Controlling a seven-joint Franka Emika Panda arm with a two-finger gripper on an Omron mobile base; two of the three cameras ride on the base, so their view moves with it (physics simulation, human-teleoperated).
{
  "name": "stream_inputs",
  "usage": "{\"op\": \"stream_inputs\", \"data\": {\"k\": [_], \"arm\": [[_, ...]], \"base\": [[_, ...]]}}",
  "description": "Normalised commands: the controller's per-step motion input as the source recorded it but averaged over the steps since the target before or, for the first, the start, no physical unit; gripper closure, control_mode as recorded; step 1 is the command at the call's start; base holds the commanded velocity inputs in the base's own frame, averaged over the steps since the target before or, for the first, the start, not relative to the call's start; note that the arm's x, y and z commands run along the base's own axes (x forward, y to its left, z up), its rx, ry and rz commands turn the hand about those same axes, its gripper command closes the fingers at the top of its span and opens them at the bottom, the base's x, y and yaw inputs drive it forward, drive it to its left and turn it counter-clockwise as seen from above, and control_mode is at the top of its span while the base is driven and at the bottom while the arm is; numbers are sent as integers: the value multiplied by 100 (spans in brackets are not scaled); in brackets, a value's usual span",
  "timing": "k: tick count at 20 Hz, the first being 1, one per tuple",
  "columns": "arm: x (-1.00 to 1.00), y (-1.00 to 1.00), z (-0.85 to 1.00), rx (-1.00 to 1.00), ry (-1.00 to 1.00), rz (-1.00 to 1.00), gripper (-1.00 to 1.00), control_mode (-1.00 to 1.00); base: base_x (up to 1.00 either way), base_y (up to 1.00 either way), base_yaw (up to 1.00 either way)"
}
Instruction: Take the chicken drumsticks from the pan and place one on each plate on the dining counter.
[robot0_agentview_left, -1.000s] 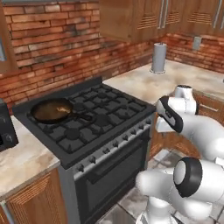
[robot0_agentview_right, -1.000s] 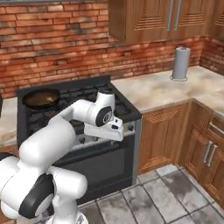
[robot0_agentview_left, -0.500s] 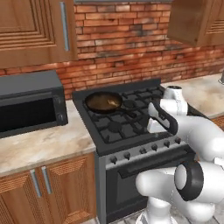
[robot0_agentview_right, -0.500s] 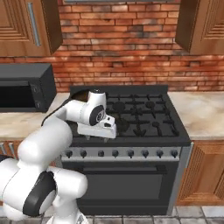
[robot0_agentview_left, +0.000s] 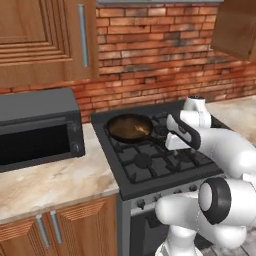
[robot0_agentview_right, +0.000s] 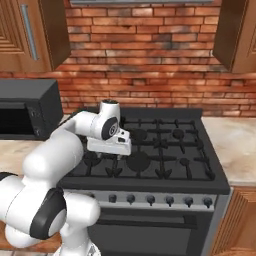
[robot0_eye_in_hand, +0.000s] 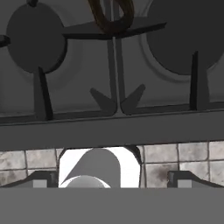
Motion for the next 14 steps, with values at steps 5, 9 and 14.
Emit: {"op": "stream_inputs", "data": {"k": [5,9,14], "arm": [[0,0,0,0,0,0,-100,100],[0,0,0,0,0,0,-100,100],[0,0,0,0,0,0,-100,100]], "base": [[70,0,34],[46,0,21],[1,0,0]]}}
